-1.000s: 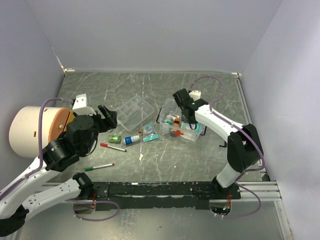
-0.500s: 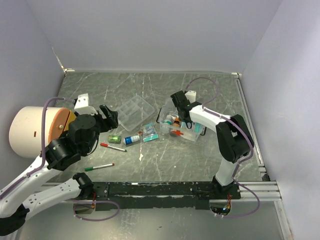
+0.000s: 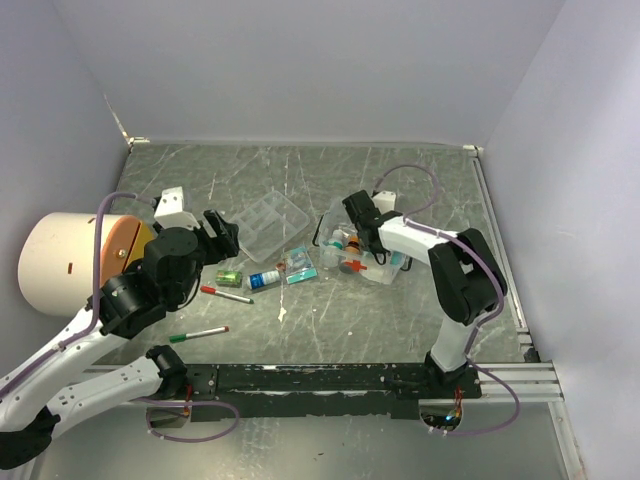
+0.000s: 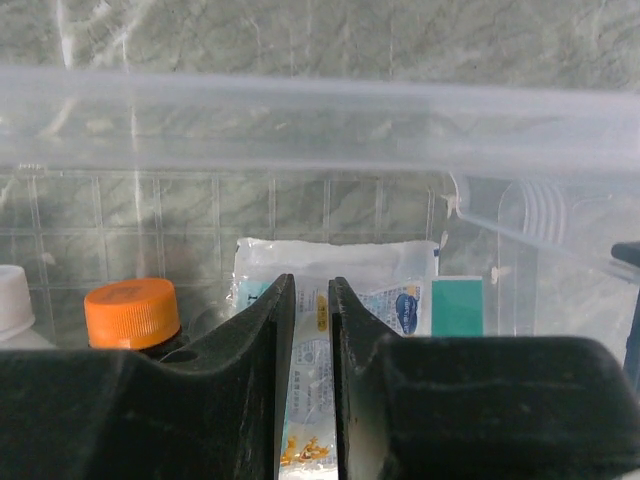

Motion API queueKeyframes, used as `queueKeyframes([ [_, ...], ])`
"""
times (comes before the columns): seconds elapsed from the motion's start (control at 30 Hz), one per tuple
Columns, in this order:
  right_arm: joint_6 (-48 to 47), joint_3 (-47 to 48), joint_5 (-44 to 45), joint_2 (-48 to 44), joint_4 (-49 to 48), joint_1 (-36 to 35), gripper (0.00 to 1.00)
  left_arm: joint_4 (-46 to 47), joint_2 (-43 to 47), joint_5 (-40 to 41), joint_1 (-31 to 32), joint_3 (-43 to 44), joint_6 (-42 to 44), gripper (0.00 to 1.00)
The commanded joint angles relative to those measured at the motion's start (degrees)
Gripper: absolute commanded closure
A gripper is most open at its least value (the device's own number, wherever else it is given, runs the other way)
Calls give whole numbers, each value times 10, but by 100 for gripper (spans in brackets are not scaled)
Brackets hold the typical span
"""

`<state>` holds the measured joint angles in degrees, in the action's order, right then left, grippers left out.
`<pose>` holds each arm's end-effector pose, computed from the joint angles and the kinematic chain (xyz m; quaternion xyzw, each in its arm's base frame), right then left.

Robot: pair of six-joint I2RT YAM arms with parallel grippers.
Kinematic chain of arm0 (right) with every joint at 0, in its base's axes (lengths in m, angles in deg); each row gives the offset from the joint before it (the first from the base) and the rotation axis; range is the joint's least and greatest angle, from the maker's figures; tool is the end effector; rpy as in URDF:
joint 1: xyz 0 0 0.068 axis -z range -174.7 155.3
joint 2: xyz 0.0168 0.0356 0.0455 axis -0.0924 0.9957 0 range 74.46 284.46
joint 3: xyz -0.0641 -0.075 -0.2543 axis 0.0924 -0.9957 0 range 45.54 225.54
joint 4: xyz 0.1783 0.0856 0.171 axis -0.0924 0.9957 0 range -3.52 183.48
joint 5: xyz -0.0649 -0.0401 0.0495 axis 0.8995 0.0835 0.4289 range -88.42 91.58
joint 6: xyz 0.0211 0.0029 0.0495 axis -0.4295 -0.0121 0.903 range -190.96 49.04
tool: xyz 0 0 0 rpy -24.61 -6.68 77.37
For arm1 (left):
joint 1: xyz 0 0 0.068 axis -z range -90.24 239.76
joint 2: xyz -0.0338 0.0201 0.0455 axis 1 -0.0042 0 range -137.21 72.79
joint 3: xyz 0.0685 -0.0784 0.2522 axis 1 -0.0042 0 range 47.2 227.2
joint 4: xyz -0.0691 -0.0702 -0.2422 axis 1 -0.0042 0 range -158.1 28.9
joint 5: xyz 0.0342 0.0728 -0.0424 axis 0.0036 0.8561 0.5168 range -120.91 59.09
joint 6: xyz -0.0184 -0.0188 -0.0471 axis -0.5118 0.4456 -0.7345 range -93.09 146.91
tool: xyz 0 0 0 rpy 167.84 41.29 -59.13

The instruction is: Organize the medicine kit

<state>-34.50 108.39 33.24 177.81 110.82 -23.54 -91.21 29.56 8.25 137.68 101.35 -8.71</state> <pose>0.3162 0.1527 0.1624 0.1217 0.9330 -0.1111 0.3201 0.1191 -0.0983 0.3663 -0.1107 0.7843 -0.1599 0.5891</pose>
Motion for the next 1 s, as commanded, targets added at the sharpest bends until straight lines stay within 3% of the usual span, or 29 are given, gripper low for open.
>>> queueKeyframes([
  [0.0, 37, -24, -21, -36, 24, 3, 80, 15, 1, -6, -2, -4, -6, 17],
  [0.23, 34, 10, 9, -86, 53, 3, 79, 15, -1, -13, -2, -3, -6, 17],
  [0.43, 7, 51, -10, -144, 60, -1, 68, 10, -1, -7, -2, -1, -9, 17],
  [0.67, -43, 80, -51, -195, 23, -101, 51, 2, 0, 9, -2, 1, -16, 16],
  [0.97, -95, 121, -145, -137, -27, -185, 41, -31, 1, 58, -3, 5, -47, 16],
])
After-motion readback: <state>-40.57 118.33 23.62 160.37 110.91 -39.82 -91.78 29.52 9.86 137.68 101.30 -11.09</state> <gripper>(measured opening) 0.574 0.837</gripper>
